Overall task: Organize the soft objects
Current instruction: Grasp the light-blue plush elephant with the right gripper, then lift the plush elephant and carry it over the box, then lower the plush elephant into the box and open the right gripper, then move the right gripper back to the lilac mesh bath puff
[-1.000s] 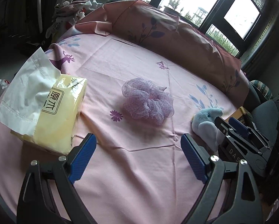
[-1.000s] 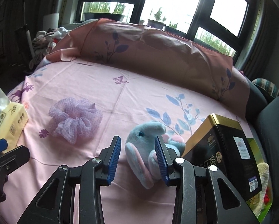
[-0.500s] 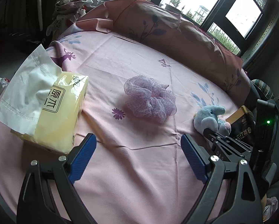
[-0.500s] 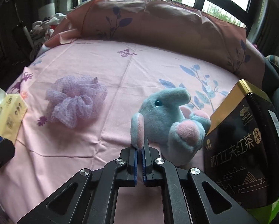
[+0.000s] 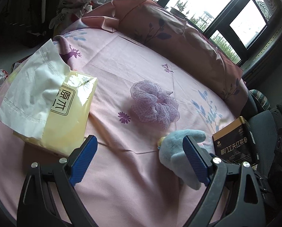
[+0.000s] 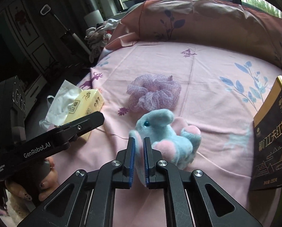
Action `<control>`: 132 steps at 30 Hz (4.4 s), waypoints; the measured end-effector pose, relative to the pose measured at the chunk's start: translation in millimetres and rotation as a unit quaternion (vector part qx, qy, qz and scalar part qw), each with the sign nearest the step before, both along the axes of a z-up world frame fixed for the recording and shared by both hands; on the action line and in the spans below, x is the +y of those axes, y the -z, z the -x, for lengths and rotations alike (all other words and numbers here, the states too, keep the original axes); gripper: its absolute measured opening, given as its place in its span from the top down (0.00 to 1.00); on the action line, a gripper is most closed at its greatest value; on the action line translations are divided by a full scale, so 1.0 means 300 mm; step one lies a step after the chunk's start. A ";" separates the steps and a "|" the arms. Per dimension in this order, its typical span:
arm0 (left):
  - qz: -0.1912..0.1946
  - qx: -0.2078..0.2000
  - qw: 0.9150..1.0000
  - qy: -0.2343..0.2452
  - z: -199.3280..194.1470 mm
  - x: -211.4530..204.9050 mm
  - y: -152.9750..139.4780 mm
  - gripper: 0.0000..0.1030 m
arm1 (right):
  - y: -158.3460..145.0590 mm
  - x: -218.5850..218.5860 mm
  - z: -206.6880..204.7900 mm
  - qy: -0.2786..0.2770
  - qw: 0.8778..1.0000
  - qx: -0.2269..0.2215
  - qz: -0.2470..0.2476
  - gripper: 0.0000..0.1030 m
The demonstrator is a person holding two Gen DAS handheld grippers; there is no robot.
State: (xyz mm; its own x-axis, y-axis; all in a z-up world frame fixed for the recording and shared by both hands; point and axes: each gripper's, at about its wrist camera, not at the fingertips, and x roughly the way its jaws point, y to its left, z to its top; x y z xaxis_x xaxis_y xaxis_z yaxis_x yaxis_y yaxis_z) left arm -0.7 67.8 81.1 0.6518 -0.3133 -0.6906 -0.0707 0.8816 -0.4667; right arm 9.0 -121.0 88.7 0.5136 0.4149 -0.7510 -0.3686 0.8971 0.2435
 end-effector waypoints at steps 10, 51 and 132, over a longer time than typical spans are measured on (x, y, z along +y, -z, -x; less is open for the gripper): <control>0.032 -0.004 0.991 0.126 -0.012 -0.120 0.009 0.03 | 0.046 -0.188 -0.076 0.101 0.980 0.084 -0.147 0.26; -0.054 -0.227 0.907 0.352 0.089 -0.939 -0.403 0.51 | -0.226 -0.843 0.272 0.300 0.897 -0.189 -0.263 0.40; -0.078 -0.157 0.948 0.266 0.066 -0.791 -0.378 0.03 | -0.122 -1.060 0.357 0.508 0.819 -0.158 -0.216 0.14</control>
